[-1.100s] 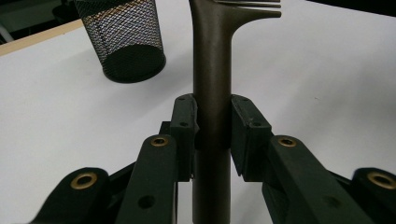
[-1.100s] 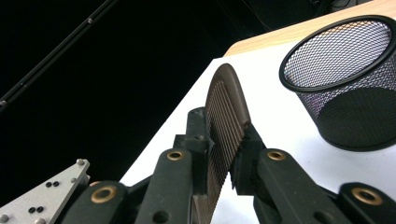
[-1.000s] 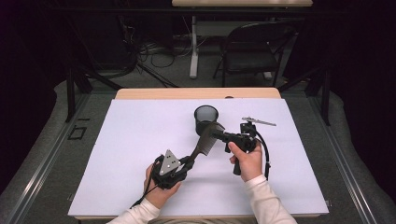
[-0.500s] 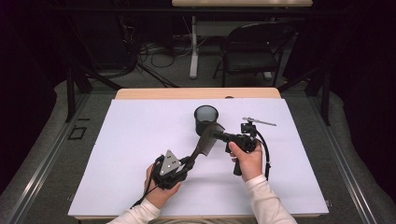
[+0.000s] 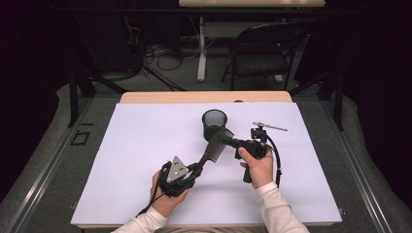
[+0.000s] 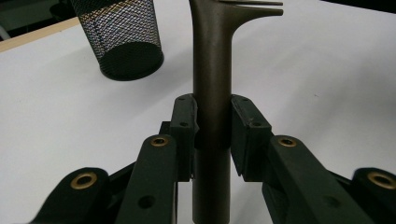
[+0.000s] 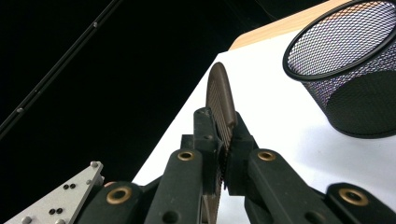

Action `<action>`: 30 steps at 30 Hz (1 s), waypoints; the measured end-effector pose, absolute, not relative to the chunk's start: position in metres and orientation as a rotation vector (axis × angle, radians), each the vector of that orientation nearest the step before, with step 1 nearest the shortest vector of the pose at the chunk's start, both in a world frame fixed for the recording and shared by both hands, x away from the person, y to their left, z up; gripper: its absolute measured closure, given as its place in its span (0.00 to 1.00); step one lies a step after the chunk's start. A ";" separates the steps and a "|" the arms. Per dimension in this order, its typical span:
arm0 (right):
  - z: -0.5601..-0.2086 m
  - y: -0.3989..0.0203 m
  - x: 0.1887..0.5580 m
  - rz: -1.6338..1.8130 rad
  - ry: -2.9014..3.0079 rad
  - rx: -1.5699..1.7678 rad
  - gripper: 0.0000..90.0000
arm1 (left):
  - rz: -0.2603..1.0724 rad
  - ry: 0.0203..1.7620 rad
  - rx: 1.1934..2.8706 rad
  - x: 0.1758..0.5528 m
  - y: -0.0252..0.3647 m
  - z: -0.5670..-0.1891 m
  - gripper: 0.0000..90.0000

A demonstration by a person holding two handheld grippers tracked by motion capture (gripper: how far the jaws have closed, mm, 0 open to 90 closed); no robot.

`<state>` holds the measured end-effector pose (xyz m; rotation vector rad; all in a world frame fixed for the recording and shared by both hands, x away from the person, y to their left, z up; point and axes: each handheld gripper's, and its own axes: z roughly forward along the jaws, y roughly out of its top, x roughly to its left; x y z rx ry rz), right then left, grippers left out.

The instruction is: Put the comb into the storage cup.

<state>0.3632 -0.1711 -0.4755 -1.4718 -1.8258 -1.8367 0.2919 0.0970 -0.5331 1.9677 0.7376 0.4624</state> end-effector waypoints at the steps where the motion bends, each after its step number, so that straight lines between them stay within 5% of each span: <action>1: -0.476 -0.171 0.363 -1.835 -1.825 -1.471 0.96 | 0.462 0.737 1.968 0.292 0.097 -0.533 0.81; 30: -0.477 -0.175 0.365 -1.816 -1.811 -1.453 0.97 | 0.472 0.728 1.971 0.291 0.097 -0.534 0.81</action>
